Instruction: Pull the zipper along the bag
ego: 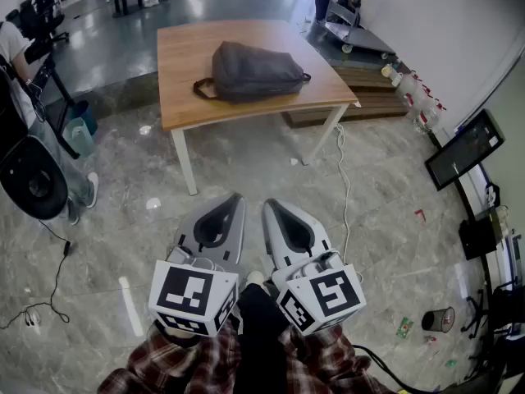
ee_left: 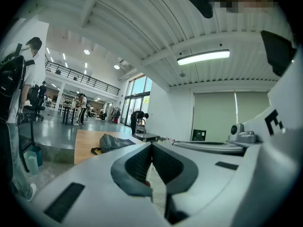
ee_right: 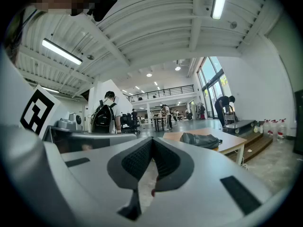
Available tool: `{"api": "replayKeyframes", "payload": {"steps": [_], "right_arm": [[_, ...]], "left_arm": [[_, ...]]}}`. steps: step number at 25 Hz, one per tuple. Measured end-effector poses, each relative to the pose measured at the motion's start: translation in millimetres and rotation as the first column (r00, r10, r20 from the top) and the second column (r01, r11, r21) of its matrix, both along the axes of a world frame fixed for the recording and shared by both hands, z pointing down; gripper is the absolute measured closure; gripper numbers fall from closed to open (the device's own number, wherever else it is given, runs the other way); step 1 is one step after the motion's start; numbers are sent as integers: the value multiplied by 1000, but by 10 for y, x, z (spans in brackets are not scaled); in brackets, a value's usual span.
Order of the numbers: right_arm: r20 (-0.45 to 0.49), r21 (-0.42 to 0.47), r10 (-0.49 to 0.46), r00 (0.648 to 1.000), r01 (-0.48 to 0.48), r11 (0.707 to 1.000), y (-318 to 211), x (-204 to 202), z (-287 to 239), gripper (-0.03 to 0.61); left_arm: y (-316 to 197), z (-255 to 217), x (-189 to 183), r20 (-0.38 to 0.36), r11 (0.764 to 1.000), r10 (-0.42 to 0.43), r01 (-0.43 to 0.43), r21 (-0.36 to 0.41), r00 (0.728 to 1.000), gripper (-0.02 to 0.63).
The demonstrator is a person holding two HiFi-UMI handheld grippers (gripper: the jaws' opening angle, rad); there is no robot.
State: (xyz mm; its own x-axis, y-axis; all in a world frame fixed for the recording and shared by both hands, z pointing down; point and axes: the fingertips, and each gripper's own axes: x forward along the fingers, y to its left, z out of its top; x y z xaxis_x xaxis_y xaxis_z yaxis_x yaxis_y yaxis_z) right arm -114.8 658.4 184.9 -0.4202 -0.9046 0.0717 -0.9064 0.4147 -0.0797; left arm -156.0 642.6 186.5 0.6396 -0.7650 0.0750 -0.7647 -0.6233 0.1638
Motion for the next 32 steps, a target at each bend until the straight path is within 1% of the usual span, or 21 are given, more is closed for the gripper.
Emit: {"api": "replayKeyframes", "payload": {"steps": [3, 7, 10, 13, 20, 23, 27, 32], "right_arm": [[15, -1, -4, 1000, 4, 1000, -220, 38, 94, 569], [25, -3, -7, 1000, 7, 1000, -631, 189, 184, 569], [27, -1, -16, 1000, 16, 1000, -1075, 367, 181, 569], [28, 6, -19, 999, 19, 1000, -1596, 644, 97, 569], [13, -3, -61, 998, 61, 998, -2736, 1216, -37, 569], [9, -12, -87, 996, 87, 996, -3088, 1338, -28, 569], [12, -31, -99, 995, 99, 995, -3502, 1473, 44, 569], [23, -58, -96, 995, 98, 994, -4011, 1603, 158, 569]], "left_arm": [[-223, 110, 50, 4, 1000, 1, -1, -3, 1000, 601], [-633, 217, 216, 19, 1000, 1, -1, -5, 1000, 602], [-1086, 219, 391, 28, 1000, -5, 6, -4, 1000, 603], [-1619, 137, 639, 26, 1000, -16, 16, 1, 1000, 603], [-2758, 4, 1173, 24, 998, -64, 64, -4, 998, 602], [-3086, 4, 1281, 23, 996, -92, 92, -9, 996, 602], [-3514, 69, 1373, 26, 993, -118, 119, -24, 993, 601], [-4092, 205, 1474, 25, 991, -116, 117, -57, 993, 601]]}}
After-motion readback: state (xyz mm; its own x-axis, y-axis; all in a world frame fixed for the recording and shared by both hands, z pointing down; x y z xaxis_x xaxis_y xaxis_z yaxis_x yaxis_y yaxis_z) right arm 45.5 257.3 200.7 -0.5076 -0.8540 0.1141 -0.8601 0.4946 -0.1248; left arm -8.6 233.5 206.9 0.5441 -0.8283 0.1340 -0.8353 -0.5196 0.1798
